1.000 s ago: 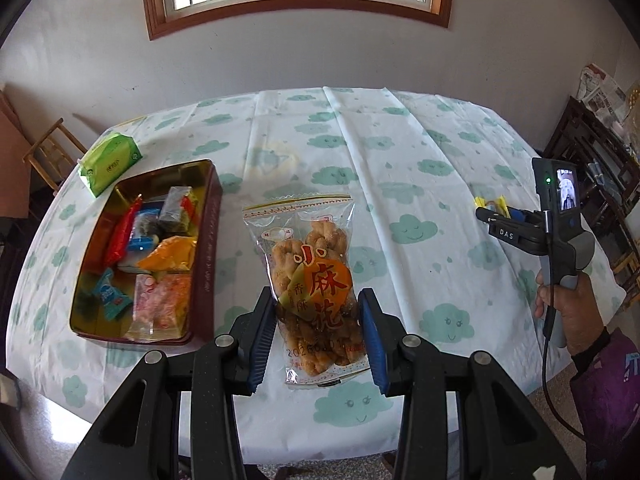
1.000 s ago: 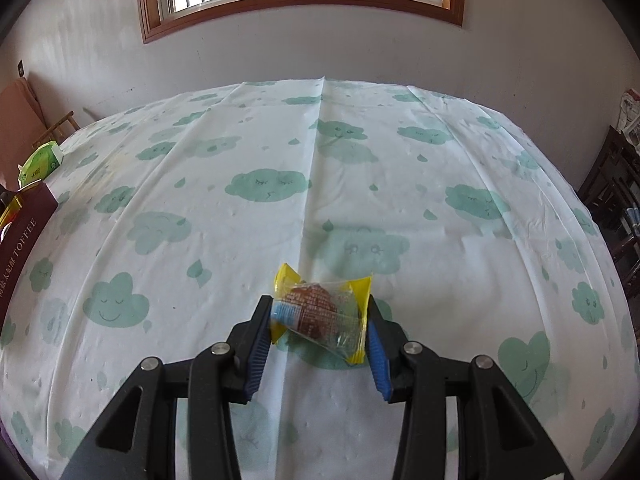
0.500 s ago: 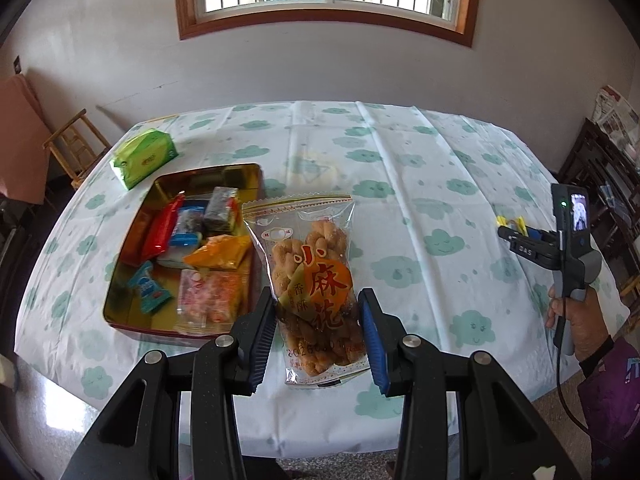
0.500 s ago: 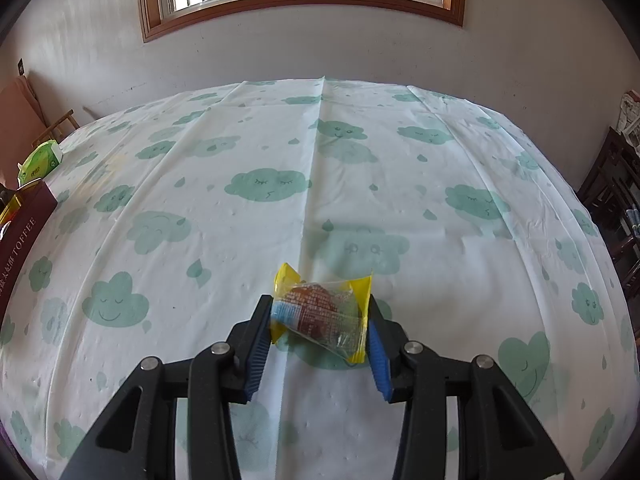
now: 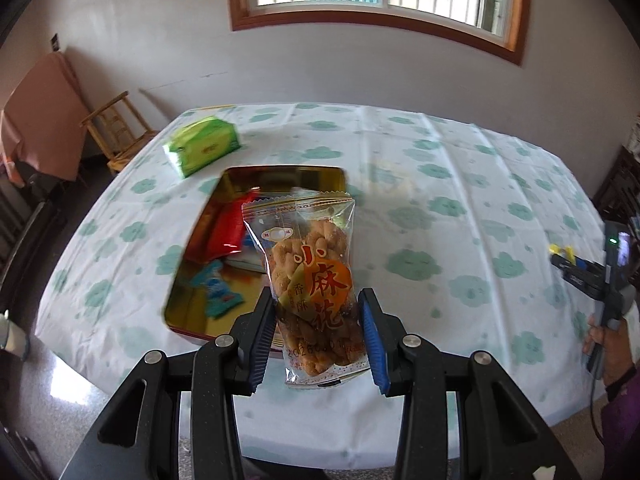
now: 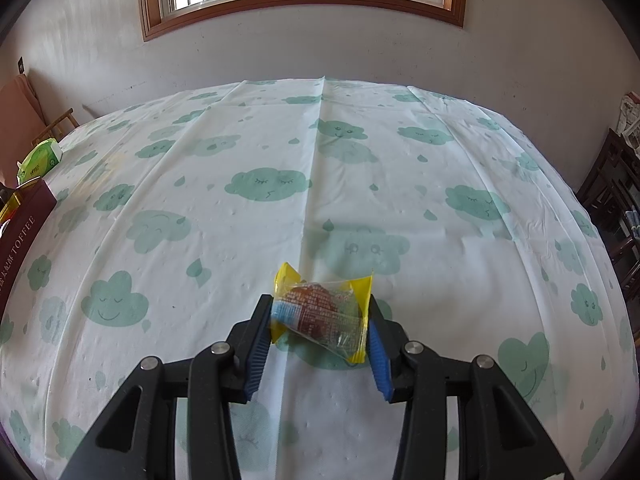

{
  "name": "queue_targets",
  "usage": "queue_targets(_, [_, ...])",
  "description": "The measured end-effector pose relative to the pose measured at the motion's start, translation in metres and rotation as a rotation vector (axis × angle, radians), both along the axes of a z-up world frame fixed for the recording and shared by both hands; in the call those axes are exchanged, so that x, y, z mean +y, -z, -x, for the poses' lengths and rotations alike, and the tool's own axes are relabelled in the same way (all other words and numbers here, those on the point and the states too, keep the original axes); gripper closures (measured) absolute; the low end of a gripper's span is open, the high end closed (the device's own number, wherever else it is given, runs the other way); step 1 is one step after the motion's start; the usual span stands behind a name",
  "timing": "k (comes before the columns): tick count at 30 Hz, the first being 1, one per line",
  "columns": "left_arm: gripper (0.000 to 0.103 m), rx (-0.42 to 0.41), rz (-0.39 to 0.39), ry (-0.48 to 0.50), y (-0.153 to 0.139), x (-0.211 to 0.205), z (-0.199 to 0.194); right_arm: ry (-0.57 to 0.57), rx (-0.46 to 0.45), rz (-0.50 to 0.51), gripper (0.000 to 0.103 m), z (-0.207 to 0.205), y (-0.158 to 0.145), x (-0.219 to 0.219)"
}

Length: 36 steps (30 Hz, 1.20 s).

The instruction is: Organize snacks

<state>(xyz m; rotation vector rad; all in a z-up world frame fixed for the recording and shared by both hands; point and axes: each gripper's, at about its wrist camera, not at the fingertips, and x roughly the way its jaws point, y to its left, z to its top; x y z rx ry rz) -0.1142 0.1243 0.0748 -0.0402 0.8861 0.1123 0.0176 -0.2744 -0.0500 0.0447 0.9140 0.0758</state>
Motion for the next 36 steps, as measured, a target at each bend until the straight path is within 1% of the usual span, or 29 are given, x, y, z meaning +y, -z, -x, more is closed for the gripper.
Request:
queue_targets(4, [0.065,0.005,-0.036,-0.044,0.007,0.019,-0.005,0.0,0.0,0.0,0.059,0.0,0.0,0.0])
queue_targets(11, [0.065,0.027,-0.048,-0.107,0.02,0.048,-0.019,0.0,0.0,0.0,0.059,0.0,0.0,0.0])
queue_targets(19, [0.065,0.039,-0.057,-0.14,0.032,0.067,-0.027,0.0,0.0,0.001,0.059,0.0,0.0,0.0])
queue_targets(27, [0.065,0.059,-0.035,-0.151,0.044,0.081,-0.035,0.0,0.001,0.001,0.059,0.0,-0.001,0.0])
queue_targets(36, [0.066,0.095,0.015,-0.176,0.057,0.105,-0.048,-0.001,0.001,0.001,0.059,0.0,-0.001,0.001])
